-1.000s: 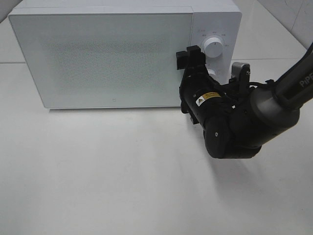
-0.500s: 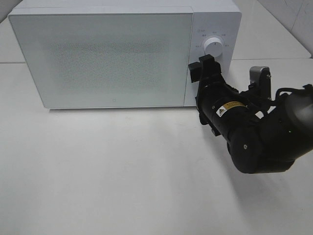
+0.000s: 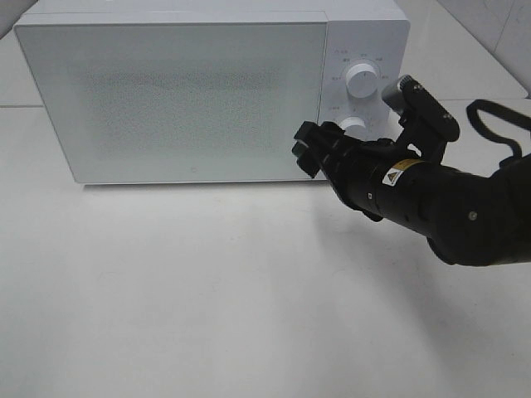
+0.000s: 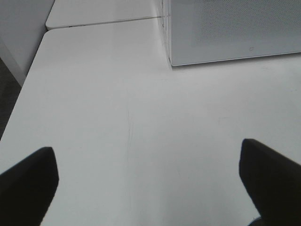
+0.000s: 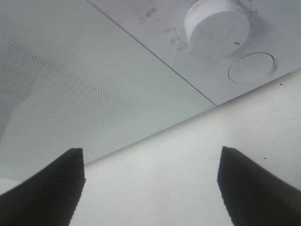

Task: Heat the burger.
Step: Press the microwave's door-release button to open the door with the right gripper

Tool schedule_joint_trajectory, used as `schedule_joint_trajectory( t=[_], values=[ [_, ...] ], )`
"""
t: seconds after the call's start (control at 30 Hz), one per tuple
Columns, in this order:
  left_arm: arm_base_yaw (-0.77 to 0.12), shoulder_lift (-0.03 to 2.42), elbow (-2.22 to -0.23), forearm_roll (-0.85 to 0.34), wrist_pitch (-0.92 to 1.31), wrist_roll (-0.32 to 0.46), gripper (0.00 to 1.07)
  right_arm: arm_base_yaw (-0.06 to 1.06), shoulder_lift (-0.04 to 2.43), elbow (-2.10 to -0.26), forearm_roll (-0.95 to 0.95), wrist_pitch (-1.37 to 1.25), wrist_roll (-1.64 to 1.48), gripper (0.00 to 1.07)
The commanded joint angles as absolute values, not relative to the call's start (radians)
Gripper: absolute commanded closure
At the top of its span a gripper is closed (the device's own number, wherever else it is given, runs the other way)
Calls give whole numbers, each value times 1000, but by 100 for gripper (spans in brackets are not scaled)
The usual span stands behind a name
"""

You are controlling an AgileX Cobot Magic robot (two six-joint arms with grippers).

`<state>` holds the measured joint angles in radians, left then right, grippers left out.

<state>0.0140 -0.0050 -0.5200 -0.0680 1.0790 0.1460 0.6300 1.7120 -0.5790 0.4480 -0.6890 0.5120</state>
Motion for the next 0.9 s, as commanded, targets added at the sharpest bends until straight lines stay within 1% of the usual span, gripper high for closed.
schedule_joint_trajectory(
  t=[0.03,0.07,0.1,0.13,0.33,0.37,0.4,0.53,0.6,0.63,0.67,0.73,0.8,0.83,0.9],
  values=[
    [16,-21,-517,-67,1070,145,9,629,1649,-586,462,-569,319,31],
    [16,-21,-517,-67,1070,145,9,629,1649,-586,462,-569,319,31],
    [16,-21,-517,-67,1070,145,9,629,1622,-586,468,-514,240,31],
    [16,-21,-517,-67,1070,145,9,629,1622,-586,468,-514,240,31],
    [16,-21,-517,-67,1070,145,9,629,1531,-586,489,-331,8,31],
    [16,-21,-517,-67,1070,145,9,629,1531,-586,489,-331,8,31],
    [16,-21,-517,-67,1070,145,9,629,1508,-586,489,-275,-39,31],
    [16,-21,-517,-67,1070,145,9,629,1471,-586,487,-195,-92,31],
    [16,-21,-517,-67,1070,145,9,619,1437,-606,480,-88,-136,31],
    [16,-21,-517,-67,1070,145,9,619,1437,-606,480,-88,-136,31],
    [16,-21,-517,-67,1070,145,9,602,1414,-629,468,6,-145,31],
    [16,-21,-517,-67,1070,145,9,593,1405,-641,455,46,-144,31],
    [16,-21,-517,-67,1070,145,9,571,1371,-669,395,169,-143,31],
    [16,-21,-517,-67,1070,145,9,571,1371,-669,395,169,-143,31],
    [16,-21,-517,-67,1070,145,9,570,1327,-686,318,281,-127,31]
  ],
)
